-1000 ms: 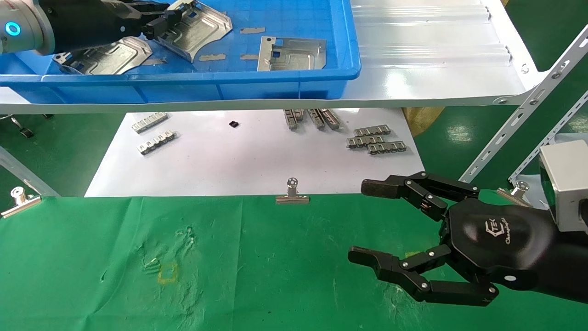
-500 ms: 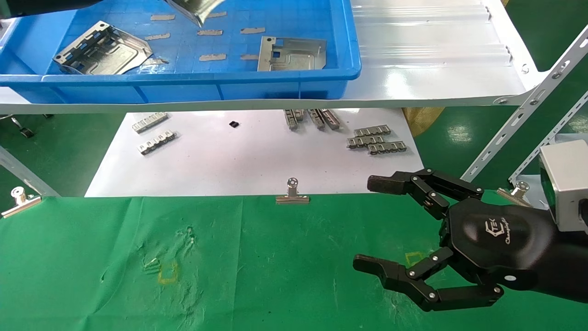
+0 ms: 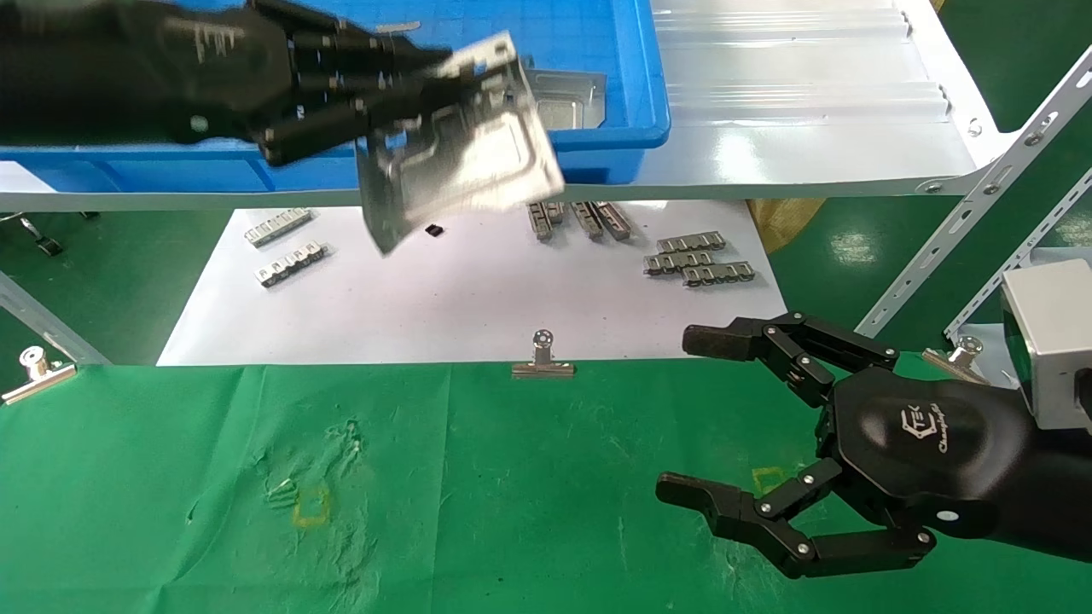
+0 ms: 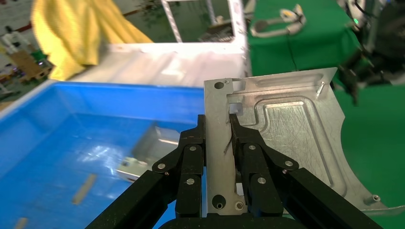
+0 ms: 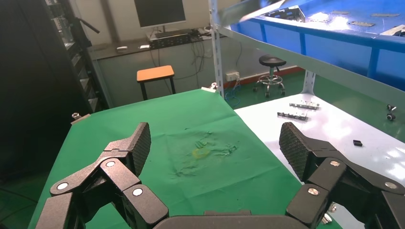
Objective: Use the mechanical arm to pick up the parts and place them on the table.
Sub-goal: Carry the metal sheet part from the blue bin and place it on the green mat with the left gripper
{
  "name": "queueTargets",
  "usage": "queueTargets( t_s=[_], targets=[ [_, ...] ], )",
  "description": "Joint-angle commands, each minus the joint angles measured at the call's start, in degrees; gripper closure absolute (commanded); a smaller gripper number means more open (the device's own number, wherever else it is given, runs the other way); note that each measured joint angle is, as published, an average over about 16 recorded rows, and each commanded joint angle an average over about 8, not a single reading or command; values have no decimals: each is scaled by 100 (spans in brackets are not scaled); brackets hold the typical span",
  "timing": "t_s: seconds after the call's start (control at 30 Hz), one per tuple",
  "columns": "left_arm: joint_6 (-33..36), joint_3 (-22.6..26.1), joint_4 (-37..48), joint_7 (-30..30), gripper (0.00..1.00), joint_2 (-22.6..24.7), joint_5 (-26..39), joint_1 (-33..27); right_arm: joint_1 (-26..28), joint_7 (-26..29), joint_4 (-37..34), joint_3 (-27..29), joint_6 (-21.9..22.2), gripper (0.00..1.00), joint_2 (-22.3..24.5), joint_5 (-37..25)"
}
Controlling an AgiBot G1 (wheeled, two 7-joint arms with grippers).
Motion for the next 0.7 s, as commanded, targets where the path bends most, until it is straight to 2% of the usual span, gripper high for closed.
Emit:
queueTargets(
  t_s=[0.03,0.2,0.3,0.5,0.7],
  targets=[
    [31,86,-428,-7,100,-116,-170,210,0,0,0,0,0,0,0,0],
    [-22,580,-1583,-147,100,-766,-818,892,0,0,0,0,0,0,0,0],
    [-73,896,-1862,88,100,-1064,-838,1155,0,0,0,0,0,0,0,0],
    [-149,1439,-1776,1342,100,-1308,-275,1410,0,0,0,0,0,0,0,0],
    [-122,1946,-1305,2441,100,-1163,277,1457,0,0,0,0,0,0,0,0]
  ],
)
